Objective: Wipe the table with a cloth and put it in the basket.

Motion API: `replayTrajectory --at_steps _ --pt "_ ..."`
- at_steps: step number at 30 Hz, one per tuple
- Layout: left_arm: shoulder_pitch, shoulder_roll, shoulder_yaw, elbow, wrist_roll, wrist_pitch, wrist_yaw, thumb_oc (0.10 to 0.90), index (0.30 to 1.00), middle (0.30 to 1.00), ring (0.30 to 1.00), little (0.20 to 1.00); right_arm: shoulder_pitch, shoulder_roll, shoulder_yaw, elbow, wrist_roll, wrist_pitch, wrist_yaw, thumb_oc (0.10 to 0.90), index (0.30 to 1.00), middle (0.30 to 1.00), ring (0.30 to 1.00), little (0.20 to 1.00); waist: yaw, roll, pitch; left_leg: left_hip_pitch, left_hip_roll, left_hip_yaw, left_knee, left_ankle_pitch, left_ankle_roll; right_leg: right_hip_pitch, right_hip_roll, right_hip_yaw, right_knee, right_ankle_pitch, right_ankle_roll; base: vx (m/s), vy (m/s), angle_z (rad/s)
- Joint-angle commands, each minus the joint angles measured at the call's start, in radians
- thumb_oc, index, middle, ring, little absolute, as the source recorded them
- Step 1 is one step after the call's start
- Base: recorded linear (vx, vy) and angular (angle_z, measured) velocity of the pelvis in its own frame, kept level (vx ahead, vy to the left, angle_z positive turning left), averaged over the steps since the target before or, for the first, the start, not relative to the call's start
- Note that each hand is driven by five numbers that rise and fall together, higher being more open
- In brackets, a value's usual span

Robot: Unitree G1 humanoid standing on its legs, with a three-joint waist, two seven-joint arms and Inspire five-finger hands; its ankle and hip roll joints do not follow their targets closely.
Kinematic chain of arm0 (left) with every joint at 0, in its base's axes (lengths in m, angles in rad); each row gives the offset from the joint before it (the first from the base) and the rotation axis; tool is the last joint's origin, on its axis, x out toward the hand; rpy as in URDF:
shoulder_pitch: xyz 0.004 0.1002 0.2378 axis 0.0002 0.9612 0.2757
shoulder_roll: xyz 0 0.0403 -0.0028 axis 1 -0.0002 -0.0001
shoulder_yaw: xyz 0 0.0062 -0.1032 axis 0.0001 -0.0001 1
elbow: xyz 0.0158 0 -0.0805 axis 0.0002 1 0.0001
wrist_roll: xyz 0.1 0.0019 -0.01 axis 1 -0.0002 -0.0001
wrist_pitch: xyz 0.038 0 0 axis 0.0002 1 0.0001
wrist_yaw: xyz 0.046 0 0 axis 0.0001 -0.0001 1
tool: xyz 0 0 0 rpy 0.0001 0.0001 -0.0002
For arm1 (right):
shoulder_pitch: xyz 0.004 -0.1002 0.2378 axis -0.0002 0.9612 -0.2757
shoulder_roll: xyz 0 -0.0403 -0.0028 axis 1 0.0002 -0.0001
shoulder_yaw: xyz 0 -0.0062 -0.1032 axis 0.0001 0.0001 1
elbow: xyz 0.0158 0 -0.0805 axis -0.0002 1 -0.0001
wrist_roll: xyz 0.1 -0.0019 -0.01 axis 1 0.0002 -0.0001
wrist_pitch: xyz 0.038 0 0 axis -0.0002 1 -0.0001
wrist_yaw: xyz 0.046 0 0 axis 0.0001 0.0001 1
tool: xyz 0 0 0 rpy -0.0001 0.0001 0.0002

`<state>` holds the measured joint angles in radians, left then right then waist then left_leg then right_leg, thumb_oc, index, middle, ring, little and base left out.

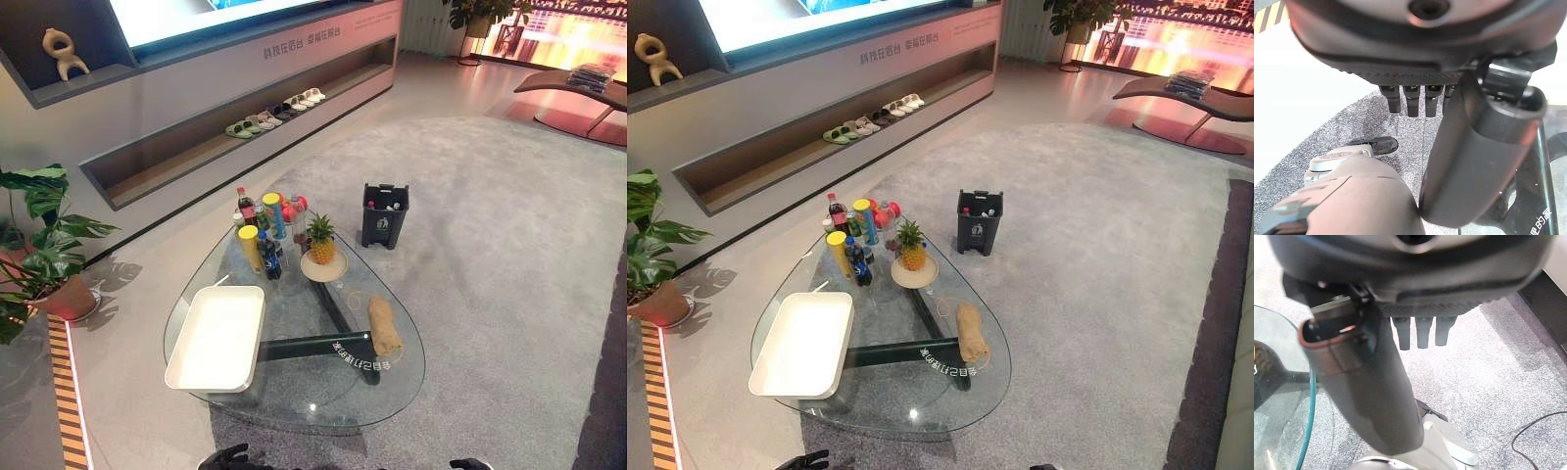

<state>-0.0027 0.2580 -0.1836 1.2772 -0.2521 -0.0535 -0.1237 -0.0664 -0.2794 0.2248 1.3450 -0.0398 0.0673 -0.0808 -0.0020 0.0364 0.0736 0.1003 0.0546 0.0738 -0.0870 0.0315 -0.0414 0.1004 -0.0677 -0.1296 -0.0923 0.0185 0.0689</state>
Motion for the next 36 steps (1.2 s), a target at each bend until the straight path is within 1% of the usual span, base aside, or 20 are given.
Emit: replayTrajectory --at_steps 1,3,9,36 --pt "-0.095 0.013 -0.006 0.050 0.017 -0.021 0.005 0.800 0.900 0.900 0.900 0.900 -0.075 -0.027 0.032 0.034 -0.002 -0.001 -0.002 0.800 0.900 0.900 0.900 0.900 0.006 -0.026 0.013 -0.003 -0.022 0.003 0.000 -0.068 -0.015 0.006 -0.013 -0.038 0.018 -0.039 0.030 0.00 0.000 0.00" --pt "-0.096 0.012 -0.003 0.049 0.002 -0.034 -0.001 0.800 0.900 0.900 0.900 0.900 -0.075 -0.027 0.031 0.034 -0.002 -0.001 -0.001 0.800 0.900 0.900 0.900 0.900 0.006 -0.026 0.014 -0.003 -0.022 0.002 0.000 -0.069 -0.015 0.005 -0.012 -0.037 0.018 -0.039 0.030 0.00 0.000 0.00" --pt "-0.099 0.019 -0.006 0.039 -0.005 -0.023 -0.006 0.800 0.900 0.900 0.900 0.900 -0.079 -0.032 0.032 0.032 0.001 0.002 0.004 0.800 0.900 0.900 0.900 0.900 0.008 -0.026 0.015 -0.002 -0.021 0.002 0.000 -0.069 -0.015 0.007 -0.012 -0.038 0.018 -0.039 0.031 0.00 0.000 0.00" --pt "-0.100 0.017 -0.002 0.047 -0.005 -0.033 0.003 0.800 0.900 0.900 0.900 0.900 -0.078 -0.030 0.033 0.036 -0.007 -0.001 0.001 0.800 0.900 0.900 0.900 0.900 0.004 -0.024 0.008 0.008 -0.020 0.003 0.000 -0.071 -0.014 0.013 -0.011 -0.035 0.028 -0.051 0.027 0.00 0.000 0.00"
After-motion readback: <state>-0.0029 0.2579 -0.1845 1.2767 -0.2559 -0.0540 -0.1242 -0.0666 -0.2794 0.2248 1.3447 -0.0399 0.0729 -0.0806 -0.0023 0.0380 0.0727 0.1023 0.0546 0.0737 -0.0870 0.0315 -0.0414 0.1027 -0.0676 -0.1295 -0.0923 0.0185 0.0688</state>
